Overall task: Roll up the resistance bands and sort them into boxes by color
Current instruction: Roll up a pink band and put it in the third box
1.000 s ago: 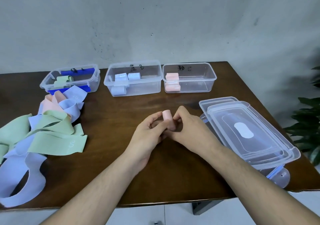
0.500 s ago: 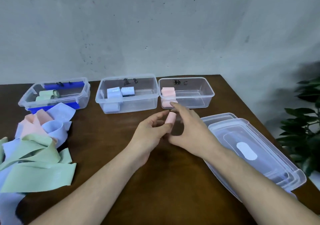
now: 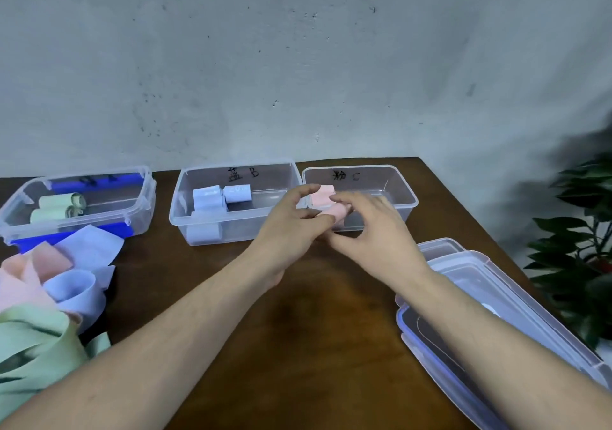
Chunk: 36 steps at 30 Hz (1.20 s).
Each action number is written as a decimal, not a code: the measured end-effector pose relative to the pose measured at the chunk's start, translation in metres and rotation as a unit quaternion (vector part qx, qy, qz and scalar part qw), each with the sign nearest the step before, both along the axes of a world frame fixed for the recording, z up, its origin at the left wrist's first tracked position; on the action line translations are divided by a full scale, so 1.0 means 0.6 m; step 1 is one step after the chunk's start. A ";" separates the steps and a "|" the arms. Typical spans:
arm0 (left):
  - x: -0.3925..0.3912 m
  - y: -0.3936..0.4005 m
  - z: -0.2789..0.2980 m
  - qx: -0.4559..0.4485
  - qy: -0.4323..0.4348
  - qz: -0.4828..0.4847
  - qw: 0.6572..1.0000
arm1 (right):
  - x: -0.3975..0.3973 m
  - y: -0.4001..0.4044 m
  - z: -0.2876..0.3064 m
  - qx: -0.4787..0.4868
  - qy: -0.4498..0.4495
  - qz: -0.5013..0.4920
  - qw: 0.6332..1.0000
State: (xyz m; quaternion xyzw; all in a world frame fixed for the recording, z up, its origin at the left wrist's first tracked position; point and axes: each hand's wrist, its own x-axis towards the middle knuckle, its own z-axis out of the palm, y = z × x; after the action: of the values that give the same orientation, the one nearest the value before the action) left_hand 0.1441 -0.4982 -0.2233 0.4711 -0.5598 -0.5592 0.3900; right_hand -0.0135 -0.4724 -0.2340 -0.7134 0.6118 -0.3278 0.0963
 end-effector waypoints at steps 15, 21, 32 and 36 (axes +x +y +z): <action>0.000 -0.119 0.043 -0.160 -0.166 -0.073 0.970 | -0.069 -0.116 0.053 -0.015 0.136 0.075 0.988; -0.019 -0.159 0.053 -0.189 -0.168 -0.094 0.963 | -0.084 -0.163 0.082 0.042 0.126 0.094 0.987; -0.033 -0.212 0.027 -0.189 -0.161 -0.114 0.962 | -0.106 -0.221 0.091 0.184 0.062 0.090 0.977; -0.033 -0.246 0.013 -0.328 -0.387 -0.099 0.856 | -0.119 -0.244 0.077 0.194 0.102 0.048 0.975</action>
State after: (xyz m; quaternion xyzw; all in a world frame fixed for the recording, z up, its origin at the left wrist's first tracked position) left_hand 0.1240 -0.6455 -0.2153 0.4362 -0.8604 -0.1511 0.2160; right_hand -0.0848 -0.6189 -0.1879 -0.7394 0.6351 -0.1236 0.1861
